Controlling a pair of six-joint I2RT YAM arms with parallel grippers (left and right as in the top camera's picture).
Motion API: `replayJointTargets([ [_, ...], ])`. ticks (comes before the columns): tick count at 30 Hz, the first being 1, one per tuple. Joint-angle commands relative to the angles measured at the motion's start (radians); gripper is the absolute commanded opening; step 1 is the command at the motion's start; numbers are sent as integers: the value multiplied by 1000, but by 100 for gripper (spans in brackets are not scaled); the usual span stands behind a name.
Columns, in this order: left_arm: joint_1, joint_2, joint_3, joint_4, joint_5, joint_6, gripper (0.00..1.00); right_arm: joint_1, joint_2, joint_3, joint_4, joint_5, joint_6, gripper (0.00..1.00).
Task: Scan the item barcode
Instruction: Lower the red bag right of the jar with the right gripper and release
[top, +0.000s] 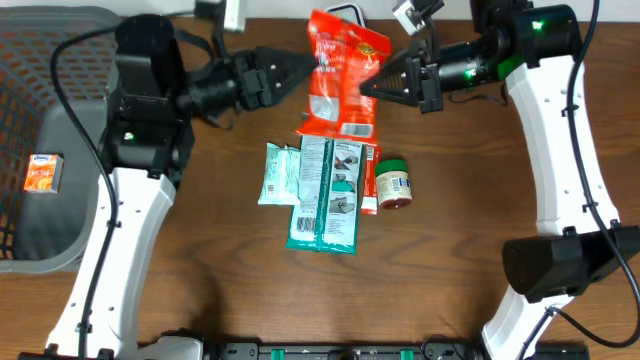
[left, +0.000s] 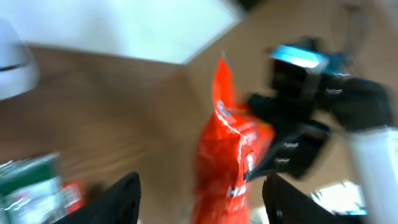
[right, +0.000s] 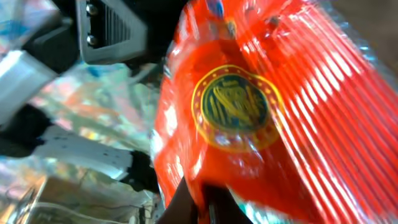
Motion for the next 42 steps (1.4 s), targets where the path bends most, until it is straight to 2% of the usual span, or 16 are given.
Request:
replayJointTargets([
  [1,9,-2,0,-145,-218,199,63,-61,-23,19,-43,230,142,1],
  [5,9,-2,0,-244,-232,246,63,-129,-23,19,-143,464,188,1],
  [13,9,-2,0,-342,-255,294,63,-255,-23,-4,-220,716,207,1],
  [14,9,-2,0,-364,-286,294,63,-270,-23,-14,-219,743,206,7],
  [15,9,-2,0,-377,-305,295,63,-278,-23,-23,-218,762,207,21],
  [17,9,-2,0,-406,-329,309,63,-291,-23,-44,-218,796,207,42],
  [20,6,-2,0,-446,-358,327,63,-296,-23,-90,-214,826,227,59],
  [23,-5,-2,0,-516,-458,327,63,-290,-23,-147,-213,870,293,70],
  [24,-8,-2,0,-539,-490,327,63,-288,-23,-168,-211,892,334,70],
  [25,-10,-2,0,-565,-523,327,63,-286,-23,-193,-207,924,389,70],
  [28,-14,-2,0,-641,-593,327,64,-286,-23,-266,-183,1046,561,83],
  [35,-14,-2,-7,-750,-669,327,64,-301,-23,-436,-68,1144,734,83],
  [40,-14,-2,-24,-772,-721,327,64,-333,-23,-523,-5,1190,801,78],
  [42,-14,-2,-25,-782,-754,327,64,-352,-25,-543,3,1190,801,73],
])
